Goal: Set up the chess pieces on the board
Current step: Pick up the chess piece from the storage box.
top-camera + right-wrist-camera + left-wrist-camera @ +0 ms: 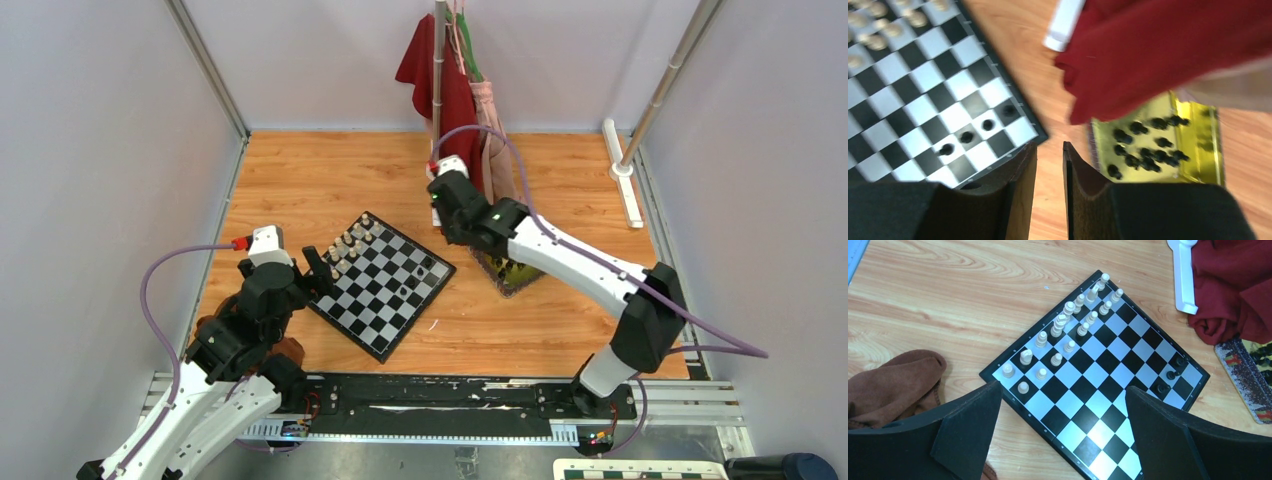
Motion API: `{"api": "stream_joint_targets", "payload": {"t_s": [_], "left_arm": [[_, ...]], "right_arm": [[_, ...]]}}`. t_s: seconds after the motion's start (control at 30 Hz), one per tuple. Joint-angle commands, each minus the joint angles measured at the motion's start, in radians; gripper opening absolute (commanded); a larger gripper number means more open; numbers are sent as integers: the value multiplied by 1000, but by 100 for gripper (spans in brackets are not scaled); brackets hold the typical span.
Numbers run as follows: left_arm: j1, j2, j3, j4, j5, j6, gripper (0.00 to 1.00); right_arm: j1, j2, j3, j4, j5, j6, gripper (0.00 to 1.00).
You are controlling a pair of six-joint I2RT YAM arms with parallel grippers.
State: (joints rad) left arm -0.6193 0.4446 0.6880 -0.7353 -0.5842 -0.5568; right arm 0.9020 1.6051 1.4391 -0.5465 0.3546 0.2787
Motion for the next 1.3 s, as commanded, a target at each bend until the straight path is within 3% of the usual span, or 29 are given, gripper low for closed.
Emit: {"api": "stream_joint_targets", "payload": {"t_s": [0.0, 0.23, 0.4, 0.5, 0.63, 1.27], "left_arm": [[-13, -9, -16, 14, -15, -2, 100], [-14, 4, -14, 14, -10, 0, 100], [-13, 3, -15, 13, -9, 1, 100], [-15, 5, -13, 14, -8, 1, 100], [-15, 6, -14, 13, -11, 0, 100], [-16, 13, -14, 13, -19, 1, 100]], "right_arm": [[-104, -68, -99, -40, 87, 56, 30], [-301, -116, -228, -23, 18, 120, 30], [-360, -89, -257, -1, -26, 115, 31], [-373, -60, -248, 0, -48, 109, 42], [-377, -13, -228, 2, -65, 95, 45], [-384, 129, -177, 29, -110, 107, 45]]}}
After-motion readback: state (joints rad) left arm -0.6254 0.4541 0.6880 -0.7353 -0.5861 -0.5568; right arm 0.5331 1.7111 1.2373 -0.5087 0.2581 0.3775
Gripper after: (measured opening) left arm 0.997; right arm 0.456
